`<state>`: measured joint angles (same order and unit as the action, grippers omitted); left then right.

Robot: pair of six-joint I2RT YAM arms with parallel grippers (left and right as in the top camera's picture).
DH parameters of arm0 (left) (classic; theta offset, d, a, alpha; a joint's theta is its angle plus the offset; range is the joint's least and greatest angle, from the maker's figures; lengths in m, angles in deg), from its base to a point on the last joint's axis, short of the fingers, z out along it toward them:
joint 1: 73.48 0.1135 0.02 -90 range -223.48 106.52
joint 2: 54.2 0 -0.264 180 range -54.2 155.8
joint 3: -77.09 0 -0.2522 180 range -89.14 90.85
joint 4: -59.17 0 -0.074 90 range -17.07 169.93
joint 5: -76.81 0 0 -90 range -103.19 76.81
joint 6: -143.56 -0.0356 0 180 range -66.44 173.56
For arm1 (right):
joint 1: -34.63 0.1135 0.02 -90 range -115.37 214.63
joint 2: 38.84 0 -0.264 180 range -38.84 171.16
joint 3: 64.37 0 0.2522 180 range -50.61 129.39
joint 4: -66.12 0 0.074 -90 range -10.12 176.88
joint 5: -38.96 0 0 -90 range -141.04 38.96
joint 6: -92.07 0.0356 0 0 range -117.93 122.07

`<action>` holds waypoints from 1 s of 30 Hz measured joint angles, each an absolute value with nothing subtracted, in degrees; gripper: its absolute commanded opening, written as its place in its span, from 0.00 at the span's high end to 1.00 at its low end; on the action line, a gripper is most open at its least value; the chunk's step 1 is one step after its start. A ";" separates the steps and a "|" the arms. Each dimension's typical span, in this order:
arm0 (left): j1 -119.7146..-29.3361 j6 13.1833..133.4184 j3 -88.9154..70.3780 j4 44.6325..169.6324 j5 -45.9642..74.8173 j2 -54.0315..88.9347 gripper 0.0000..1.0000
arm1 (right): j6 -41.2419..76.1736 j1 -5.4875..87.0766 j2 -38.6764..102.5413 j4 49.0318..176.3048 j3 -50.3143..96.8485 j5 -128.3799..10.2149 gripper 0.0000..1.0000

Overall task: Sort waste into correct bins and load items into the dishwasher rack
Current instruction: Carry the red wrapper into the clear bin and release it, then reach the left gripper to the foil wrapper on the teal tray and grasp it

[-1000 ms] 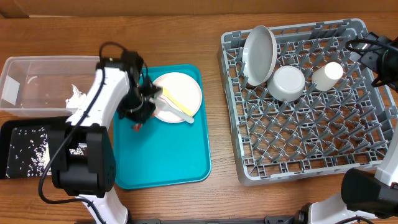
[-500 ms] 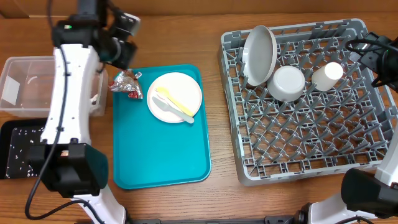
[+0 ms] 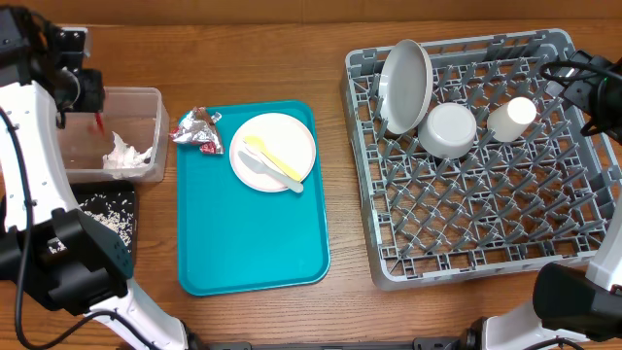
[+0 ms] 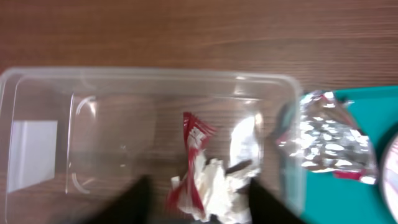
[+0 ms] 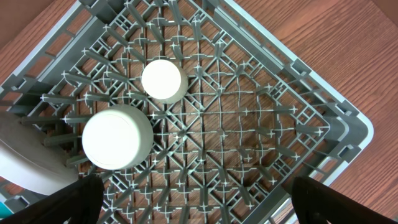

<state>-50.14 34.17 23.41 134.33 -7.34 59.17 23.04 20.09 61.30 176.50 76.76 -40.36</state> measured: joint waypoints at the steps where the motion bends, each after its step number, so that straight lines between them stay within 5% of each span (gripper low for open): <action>1: -49.55 34.25 23.39 134.38 -7.41 59.86 0.00 | 23.04 20.09 61.30 176.52 76.76 -40.34 0.00; 17: -49.64 48.53 24.70 137.81 -2.67 58.33 0.00 | 23.04 20.09 61.30 176.52 76.76 -40.34 0.00; 24: -56.72 54.10 26.99 144.26 16.33 50.05 0.00 | 23.04 20.09 61.30 176.52 76.76 -40.32 0.00; 30: -67.04 55.28 27.23 150.97 19.91 51.84 0.00 | 23.06 20.09 61.30 176.48 76.76 -40.32 0.00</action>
<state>-67.04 55.28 27.23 150.97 19.91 51.84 23.06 20.09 61.30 176.48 76.76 -40.32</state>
